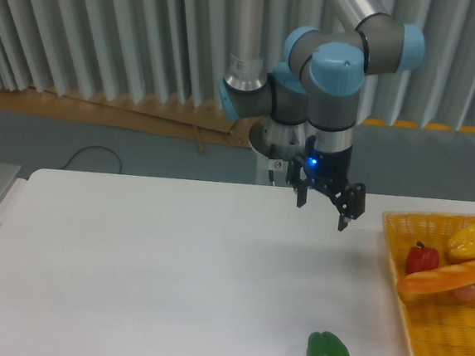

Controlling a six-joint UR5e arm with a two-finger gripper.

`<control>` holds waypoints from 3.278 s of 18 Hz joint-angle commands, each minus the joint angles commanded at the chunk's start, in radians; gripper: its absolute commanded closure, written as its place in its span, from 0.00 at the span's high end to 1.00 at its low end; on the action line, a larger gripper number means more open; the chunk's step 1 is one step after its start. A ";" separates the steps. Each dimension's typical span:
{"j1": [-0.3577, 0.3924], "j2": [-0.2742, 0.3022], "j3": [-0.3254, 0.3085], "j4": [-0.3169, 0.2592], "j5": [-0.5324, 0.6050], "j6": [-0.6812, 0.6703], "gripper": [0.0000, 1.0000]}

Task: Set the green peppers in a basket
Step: 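Move the gripper toward the basket and open it wider, then lower the open gripper down over the green pepper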

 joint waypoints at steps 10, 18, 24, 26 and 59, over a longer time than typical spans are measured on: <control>-0.005 -0.045 0.015 0.037 0.006 -0.049 1.00; -0.008 -0.045 0.011 0.055 0.006 -0.045 1.00; -0.006 -0.043 0.011 0.057 0.009 -0.051 1.00; -0.006 -0.041 0.011 0.057 0.009 -0.049 1.00; -0.024 -0.150 0.032 0.138 0.129 -0.195 1.00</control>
